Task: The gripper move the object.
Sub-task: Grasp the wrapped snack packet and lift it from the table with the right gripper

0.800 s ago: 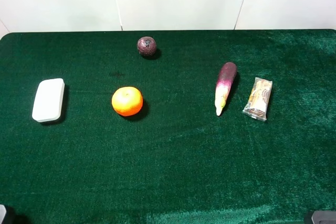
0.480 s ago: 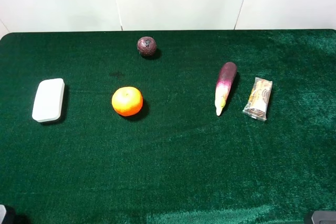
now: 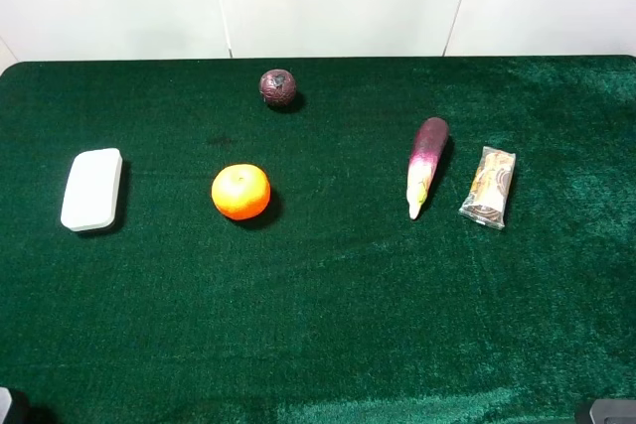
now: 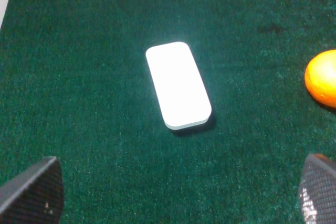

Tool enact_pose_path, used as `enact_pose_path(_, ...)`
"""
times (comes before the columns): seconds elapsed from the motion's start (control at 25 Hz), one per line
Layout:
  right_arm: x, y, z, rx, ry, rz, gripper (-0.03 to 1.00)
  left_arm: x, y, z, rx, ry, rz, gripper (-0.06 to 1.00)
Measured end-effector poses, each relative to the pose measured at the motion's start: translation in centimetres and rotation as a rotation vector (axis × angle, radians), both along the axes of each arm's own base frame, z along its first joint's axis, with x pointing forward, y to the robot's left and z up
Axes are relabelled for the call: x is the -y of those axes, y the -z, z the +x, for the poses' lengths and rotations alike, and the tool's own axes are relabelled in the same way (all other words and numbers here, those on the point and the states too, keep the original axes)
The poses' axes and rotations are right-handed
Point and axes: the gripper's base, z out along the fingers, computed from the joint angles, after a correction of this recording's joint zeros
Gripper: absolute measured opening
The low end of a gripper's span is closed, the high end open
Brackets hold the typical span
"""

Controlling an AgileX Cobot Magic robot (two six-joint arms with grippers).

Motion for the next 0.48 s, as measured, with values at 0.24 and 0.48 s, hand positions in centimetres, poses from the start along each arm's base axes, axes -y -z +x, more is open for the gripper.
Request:
enact_pose_path(0.24, -0.1, 0.0, 0.0, -0.001, -0.004, 0.006, 0.69, 0.0, 0.0, 0.0, 0.0, 0.0, 0.0, 0.9)
enact_pose_path(0.48, -0.1, -1.3, -0.2, 0.021, -0.007, 0.013, 0.69, 0.0, 0.0, 0.0, 0.0, 0.0, 0.0, 0.9)
